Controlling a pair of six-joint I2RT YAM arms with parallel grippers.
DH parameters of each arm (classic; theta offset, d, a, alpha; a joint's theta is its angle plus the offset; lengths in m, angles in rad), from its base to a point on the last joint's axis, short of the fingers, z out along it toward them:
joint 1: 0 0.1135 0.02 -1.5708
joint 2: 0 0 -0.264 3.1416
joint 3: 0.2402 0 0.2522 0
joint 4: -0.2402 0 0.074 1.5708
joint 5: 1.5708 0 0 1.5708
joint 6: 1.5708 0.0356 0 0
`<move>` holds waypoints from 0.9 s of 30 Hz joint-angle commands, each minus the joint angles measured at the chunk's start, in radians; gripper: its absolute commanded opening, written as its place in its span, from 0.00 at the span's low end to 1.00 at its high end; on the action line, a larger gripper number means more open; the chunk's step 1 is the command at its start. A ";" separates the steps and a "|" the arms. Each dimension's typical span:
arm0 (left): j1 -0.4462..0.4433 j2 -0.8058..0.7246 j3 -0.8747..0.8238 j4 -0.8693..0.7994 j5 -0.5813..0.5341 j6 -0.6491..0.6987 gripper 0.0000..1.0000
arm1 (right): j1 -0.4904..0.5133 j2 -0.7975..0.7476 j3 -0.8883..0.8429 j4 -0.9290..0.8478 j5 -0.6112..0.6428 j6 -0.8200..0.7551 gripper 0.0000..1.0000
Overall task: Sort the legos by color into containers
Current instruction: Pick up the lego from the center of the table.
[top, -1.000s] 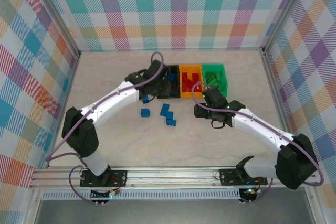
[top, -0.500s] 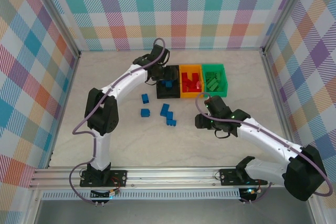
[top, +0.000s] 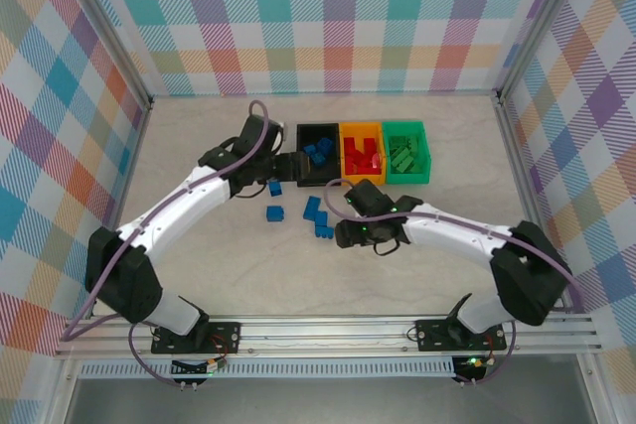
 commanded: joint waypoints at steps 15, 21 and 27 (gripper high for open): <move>-0.001 -0.185 -0.285 0.007 -0.051 -0.114 0.74 | 0.072 0.290 0.244 -0.022 -0.017 -0.008 0.66; -0.001 -0.207 -0.337 0.002 -0.059 -0.127 0.74 | 0.080 0.368 0.310 -0.028 -0.028 0.004 0.66; -0.001 -0.238 -0.382 0.006 -0.066 -0.136 0.74 | 0.086 0.422 0.337 -0.035 -0.030 0.012 0.65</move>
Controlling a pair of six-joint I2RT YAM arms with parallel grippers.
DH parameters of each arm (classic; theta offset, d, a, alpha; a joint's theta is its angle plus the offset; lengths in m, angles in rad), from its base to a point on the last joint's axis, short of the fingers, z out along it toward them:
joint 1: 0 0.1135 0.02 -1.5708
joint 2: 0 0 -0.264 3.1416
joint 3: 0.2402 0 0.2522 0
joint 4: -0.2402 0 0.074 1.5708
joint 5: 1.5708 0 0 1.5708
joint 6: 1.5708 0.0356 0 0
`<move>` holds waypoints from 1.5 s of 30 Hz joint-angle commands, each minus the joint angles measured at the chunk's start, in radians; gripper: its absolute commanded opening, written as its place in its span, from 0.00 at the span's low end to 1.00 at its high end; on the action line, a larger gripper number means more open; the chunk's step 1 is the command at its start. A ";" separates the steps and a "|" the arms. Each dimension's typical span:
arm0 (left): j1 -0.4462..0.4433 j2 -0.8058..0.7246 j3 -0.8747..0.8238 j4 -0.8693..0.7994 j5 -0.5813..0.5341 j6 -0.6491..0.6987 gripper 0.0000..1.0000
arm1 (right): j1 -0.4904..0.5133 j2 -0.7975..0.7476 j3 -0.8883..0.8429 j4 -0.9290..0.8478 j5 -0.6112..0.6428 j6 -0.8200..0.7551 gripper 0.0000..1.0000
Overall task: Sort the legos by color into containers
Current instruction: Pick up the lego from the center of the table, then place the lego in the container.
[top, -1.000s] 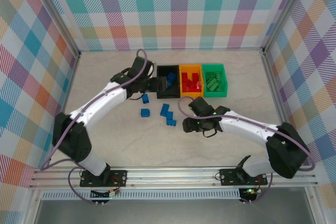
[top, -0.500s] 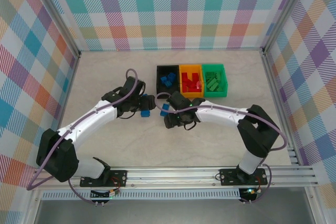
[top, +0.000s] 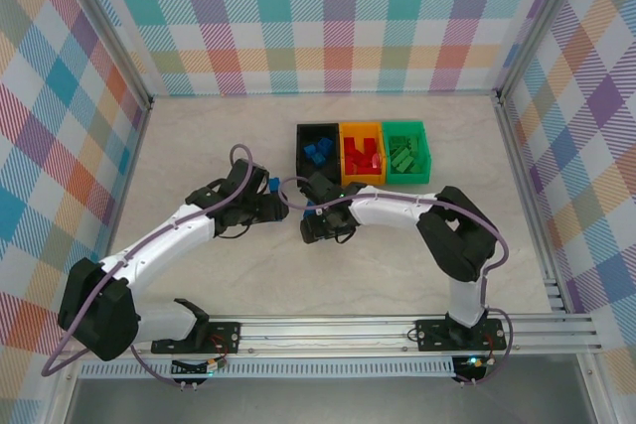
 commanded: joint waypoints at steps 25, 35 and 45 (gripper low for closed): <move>-0.003 0.044 -0.062 0.076 0.014 -0.061 0.74 | -0.014 -0.195 0.056 -0.119 0.123 -0.032 0.42; -0.006 0.115 -0.051 0.062 0.037 -0.068 0.74 | -0.159 -0.090 0.284 -0.124 0.092 -0.095 0.46; -0.019 0.100 -0.052 0.035 0.031 -0.088 0.75 | -0.240 0.142 0.598 -0.196 0.043 -0.143 0.63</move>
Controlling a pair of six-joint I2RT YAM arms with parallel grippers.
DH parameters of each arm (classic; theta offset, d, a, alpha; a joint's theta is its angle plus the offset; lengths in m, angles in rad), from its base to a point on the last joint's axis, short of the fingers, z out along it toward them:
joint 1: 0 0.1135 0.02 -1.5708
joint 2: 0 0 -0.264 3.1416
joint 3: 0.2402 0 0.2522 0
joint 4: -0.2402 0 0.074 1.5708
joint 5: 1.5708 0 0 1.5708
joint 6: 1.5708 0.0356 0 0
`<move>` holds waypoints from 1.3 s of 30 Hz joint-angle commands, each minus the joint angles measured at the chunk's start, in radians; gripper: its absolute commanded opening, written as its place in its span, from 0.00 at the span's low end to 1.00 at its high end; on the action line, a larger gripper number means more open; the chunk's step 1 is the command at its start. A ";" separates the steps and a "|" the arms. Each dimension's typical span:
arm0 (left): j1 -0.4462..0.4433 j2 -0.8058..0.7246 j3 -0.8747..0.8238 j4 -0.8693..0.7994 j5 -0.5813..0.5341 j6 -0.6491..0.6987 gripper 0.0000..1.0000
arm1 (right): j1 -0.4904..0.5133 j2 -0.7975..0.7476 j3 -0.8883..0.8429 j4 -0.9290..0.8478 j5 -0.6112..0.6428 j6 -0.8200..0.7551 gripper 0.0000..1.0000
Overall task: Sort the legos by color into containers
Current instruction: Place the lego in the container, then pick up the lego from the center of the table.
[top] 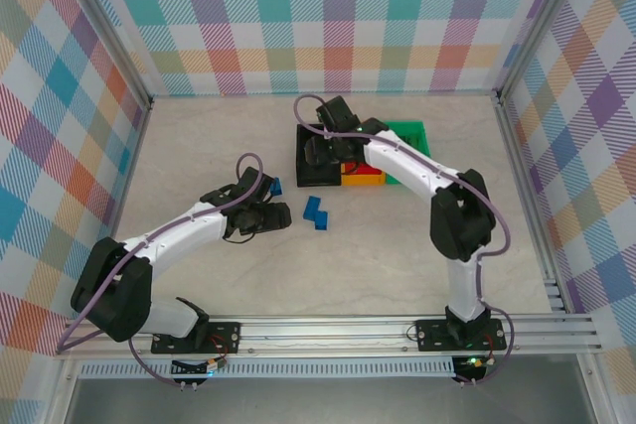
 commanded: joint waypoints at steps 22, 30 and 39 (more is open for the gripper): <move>-0.003 0.322 0.263 -0.160 -0.097 0.103 0.76 | 0.005 -0.477 -0.648 0.102 -0.001 0.009 0.65; 0.003 0.453 0.326 -0.161 -0.050 0.130 0.70 | 0.004 -0.515 -0.774 0.146 0.020 0.046 0.65; 0.003 0.444 0.311 -0.158 -0.032 0.126 0.37 | 0.005 -0.541 -0.850 0.179 0.030 0.072 0.65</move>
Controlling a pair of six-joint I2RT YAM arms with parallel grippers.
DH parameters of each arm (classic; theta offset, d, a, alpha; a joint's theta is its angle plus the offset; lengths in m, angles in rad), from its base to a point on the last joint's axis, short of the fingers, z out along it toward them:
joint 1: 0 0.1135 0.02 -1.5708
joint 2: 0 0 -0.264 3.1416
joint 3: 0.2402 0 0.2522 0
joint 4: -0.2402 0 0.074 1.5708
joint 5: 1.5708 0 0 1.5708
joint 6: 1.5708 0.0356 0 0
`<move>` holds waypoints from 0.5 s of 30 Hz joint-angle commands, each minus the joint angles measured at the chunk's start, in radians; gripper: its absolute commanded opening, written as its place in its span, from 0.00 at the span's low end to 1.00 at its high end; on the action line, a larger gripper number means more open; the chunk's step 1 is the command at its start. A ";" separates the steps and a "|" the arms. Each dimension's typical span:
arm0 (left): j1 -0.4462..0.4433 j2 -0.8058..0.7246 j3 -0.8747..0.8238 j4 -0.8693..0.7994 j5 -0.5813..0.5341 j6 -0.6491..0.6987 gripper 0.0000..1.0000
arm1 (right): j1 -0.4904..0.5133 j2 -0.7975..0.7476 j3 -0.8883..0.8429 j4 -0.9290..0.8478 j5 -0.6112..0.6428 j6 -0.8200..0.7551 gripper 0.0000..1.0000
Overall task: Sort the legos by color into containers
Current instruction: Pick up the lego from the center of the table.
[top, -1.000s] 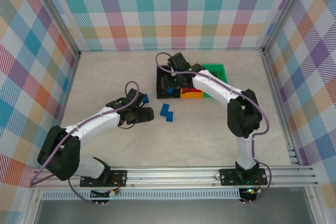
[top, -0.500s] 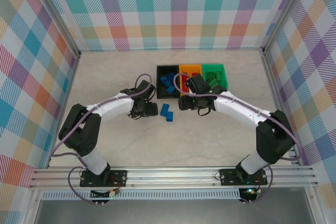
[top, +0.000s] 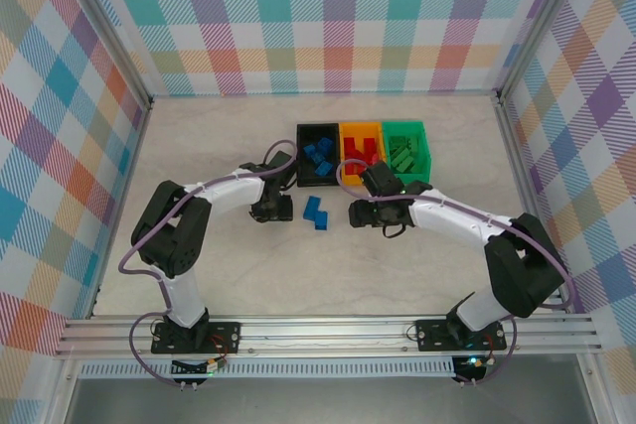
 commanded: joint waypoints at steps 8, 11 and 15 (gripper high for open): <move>-0.009 -0.105 0.022 -0.013 0.093 -0.021 0.36 | 0.008 -0.028 -0.026 0.054 0.008 0.026 0.65; -0.014 -0.130 0.062 -0.019 0.122 -0.024 0.37 | 0.008 -0.025 -0.032 0.065 -0.006 0.034 0.65; -0.018 -0.128 0.143 -0.037 0.167 -0.022 0.37 | 0.008 -0.030 -0.055 0.087 -0.029 0.052 0.65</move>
